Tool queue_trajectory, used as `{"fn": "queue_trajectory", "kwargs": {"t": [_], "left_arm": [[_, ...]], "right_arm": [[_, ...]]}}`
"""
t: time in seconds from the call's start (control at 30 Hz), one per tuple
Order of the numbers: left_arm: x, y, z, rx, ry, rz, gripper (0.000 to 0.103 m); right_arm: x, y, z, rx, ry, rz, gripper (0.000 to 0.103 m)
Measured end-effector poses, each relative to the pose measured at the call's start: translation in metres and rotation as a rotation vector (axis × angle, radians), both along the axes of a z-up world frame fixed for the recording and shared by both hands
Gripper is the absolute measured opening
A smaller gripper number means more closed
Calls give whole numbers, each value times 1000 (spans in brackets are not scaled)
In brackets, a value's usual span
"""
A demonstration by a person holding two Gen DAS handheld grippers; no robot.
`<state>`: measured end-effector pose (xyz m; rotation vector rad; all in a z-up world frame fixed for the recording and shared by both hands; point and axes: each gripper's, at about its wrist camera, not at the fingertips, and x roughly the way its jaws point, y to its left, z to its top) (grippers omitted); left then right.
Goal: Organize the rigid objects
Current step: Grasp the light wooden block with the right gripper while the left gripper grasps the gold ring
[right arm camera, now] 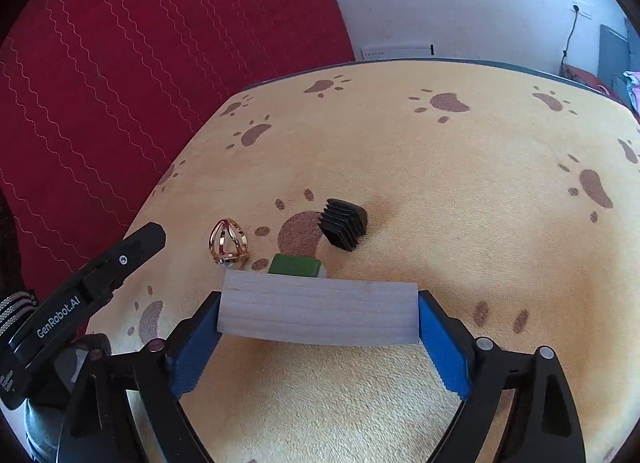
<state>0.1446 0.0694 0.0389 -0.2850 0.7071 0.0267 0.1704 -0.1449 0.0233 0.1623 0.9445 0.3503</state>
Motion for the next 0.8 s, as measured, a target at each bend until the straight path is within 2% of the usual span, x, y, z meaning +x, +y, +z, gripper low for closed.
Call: {"fn": "queue_trajectory", "kwargs": {"t": [0.2,0.33,0.57,0.73,0.8], "left_arm": [[-1,-26,-4,53,-19,-85,95],[5,-40,-11,70,1,-137,92],[21,-43,-21,20,59,-162,71],[29,-44,-24,-5,73,-173,67],[29,-46,-25,-5,72,-192,58]], "right_arm": [[-22,-23,7,-43,-38,-87,94],[-38,-39,8,-39,-45,-122,94],[-57,-57,5,-17,-35,-162,94],[-64,-64,5,-5,-40,-179,94],[-66,-65,4,-1,-39,-184,94]]}}
